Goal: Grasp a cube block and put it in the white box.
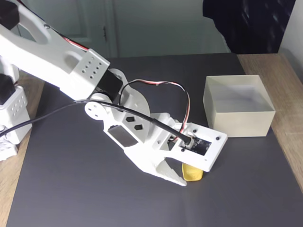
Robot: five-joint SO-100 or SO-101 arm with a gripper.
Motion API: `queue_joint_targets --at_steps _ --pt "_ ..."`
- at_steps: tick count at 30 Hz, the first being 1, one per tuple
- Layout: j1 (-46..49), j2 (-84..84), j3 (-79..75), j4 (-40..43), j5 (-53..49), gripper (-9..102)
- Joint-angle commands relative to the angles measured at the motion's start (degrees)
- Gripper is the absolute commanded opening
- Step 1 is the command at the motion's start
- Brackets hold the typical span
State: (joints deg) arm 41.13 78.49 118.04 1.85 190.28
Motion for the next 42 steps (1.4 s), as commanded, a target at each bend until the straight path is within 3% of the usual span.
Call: queue_joint_targets --at_steps 1,26,34,42 --pt "-1.7 0.1 -2.7 -0.3 -0.1 25" --pt "-4.5 -0.4 -2.5 0.5 -0.4 11" --pt "-4.9 -0.1 -1.9 2.8 -0.1 0" --pt "-5.4 1.8 -0.5 3.8 -0.1 0"
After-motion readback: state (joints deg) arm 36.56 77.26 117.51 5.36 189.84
